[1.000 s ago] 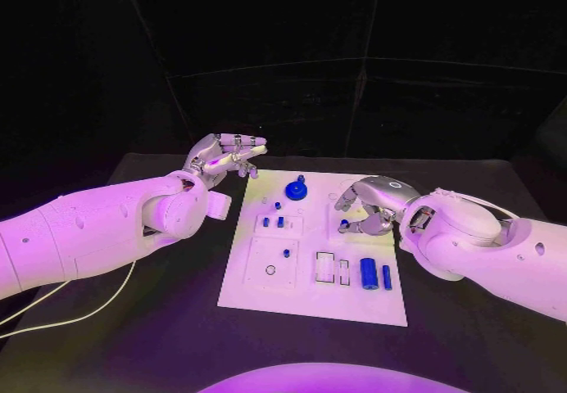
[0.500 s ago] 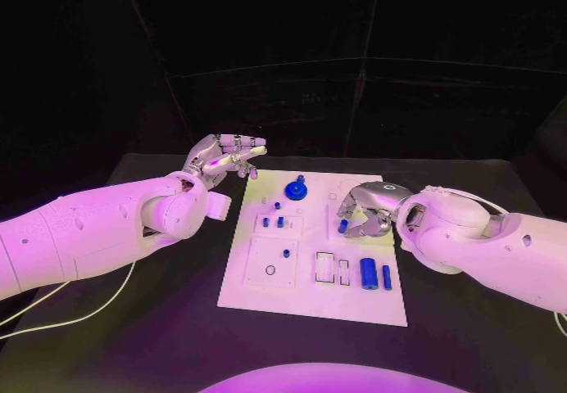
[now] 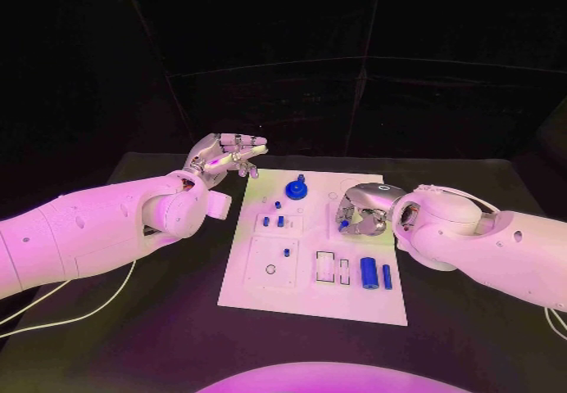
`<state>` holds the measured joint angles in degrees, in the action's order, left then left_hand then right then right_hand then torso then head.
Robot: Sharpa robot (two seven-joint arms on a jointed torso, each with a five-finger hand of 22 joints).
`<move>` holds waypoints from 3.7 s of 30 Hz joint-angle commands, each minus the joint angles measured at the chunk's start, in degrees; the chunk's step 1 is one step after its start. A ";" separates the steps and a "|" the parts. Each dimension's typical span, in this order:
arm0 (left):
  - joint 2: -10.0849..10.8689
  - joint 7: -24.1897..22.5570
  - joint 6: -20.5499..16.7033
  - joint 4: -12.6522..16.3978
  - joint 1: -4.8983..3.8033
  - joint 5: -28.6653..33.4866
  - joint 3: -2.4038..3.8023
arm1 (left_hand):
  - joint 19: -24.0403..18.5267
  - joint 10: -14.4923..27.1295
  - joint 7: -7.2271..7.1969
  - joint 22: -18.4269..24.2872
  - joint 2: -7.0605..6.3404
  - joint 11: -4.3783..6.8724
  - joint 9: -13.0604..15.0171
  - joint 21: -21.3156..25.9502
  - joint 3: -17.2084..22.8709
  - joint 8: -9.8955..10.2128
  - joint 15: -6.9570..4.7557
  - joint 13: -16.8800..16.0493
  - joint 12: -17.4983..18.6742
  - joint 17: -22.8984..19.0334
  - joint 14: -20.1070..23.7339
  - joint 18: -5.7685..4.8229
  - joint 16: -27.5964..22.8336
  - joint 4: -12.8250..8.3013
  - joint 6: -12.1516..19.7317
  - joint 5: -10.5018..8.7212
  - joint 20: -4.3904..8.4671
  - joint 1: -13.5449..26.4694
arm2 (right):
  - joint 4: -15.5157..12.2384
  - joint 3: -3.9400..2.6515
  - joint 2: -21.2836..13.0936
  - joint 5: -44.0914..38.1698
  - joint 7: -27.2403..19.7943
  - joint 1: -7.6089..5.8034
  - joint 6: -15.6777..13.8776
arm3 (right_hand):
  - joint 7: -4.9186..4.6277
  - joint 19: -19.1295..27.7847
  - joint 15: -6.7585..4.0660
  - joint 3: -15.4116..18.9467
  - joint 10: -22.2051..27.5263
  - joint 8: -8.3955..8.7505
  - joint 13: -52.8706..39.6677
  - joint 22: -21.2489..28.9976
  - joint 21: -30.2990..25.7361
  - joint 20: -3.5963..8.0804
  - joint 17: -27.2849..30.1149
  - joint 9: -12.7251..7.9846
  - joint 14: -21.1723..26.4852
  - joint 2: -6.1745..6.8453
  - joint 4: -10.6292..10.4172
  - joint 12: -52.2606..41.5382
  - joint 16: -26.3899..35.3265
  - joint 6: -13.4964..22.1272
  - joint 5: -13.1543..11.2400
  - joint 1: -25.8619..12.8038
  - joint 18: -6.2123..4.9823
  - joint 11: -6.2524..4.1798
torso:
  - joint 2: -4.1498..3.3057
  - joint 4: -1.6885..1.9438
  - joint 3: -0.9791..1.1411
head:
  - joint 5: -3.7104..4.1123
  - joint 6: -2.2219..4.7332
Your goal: Assemble the parts on the task board
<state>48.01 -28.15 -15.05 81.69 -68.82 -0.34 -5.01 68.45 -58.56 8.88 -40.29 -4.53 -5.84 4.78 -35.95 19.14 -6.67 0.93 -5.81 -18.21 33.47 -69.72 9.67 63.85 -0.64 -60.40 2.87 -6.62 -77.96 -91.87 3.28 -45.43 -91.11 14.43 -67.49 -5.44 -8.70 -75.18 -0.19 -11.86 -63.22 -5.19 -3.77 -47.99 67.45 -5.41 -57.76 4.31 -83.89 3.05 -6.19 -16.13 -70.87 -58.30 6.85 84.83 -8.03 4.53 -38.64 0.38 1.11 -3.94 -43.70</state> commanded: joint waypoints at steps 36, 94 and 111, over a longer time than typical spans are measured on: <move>-0.36 -0.21 0.63 -0.24 -0.08 0.14 0.05 | -0.33 0.51 0.22 0.11 0.39 0.13 -0.01 0.46 -0.40 -0.37 0.08 0.03 -0.54 -0.13 0.53 0.75 -0.27 -0.14 0.22 0.11 -0.07 -0.28 | -11.70 -2.51 -1.73 -2.80 -2.04 -0.10 -10.87 | 0.21 -1.21 -0.90 -17.06 -8.02 0.11 -0.52 -4.87 3.60 0.60 -1.38 -0.35 -1.48 1.96 7.94 6.62 -2.11 -5.43 -1.62 0.50 1.35 -0.62 | 0.02 0.06 -0.11 | 0.16 0.25; -1.77 -0.38 0.77 -1.31 -0.11 0.14 0.10 | -0.33 0.59 0.22 0.13 0.44 0.14 -0.01 0.49 -0.39 -0.41 0.08 0.03 -0.64 -0.09 0.53 0.76 -0.20 -0.22 0.25 0.11 -0.08 -0.43 | -1.84 -0.20 14.12 -5.85 -3.68 5.94 0.10 | -0.10 -0.76 -0.66 -17.91 -7.87 0.72 -0.55 -4.55 3.53 0.43 -0.78 -0.39 -1.31 2.52 8.60 7.71 -1.92 -5.04 -1.36 -1.24 1.26 -0.33 | 0.05 -0.07 -0.03 | -2.51 -1.75; -1.77 -0.27 0.89 -1.28 -0.11 0.14 0.10 | -0.32 0.71 0.27 0.16 0.49 0.11 -0.03 0.53 -0.42 -0.44 0.09 0.02 -0.78 -0.13 0.57 0.77 -0.15 -0.27 0.32 0.10 -0.09 -0.52 | -1.36 -0.16 15.95 -9.60 -1.44 6.00 0.84 | -0.09 -0.54 -0.60 -17.27 -7.89 0.98 -0.63 -4.39 3.45 0.29 -0.43 -0.38 -1.22 2.90 8.45 8.24 -1.81 -4.84 -1.41 -2.95 1.21 -0.35 | 0.01 0.00 -0.02 | -2.44 -1.80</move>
<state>46.27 -28.07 -14.85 80.34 -68.83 -0.33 -4.97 68.45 -58.35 8.88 -40.23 -4.30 -5.63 4.78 -35.73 18.98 -6.89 1.14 -5.81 -18.59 33.35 -69.52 9.66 63.85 -0.80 -60.40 2.87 -6.62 -78.19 -93.10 3.16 -29.63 -99.01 12.32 -61.42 -5.18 -8.59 -75.97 -1.14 -29.36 -70.77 -4.26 -4.44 -52.45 70.75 -5.01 -58.22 3.88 -84.05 6.05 2.37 -8.14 -72.67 -63.21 5.32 82.26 -7.12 4.08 -38.61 0.33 1.08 -6.38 -45.51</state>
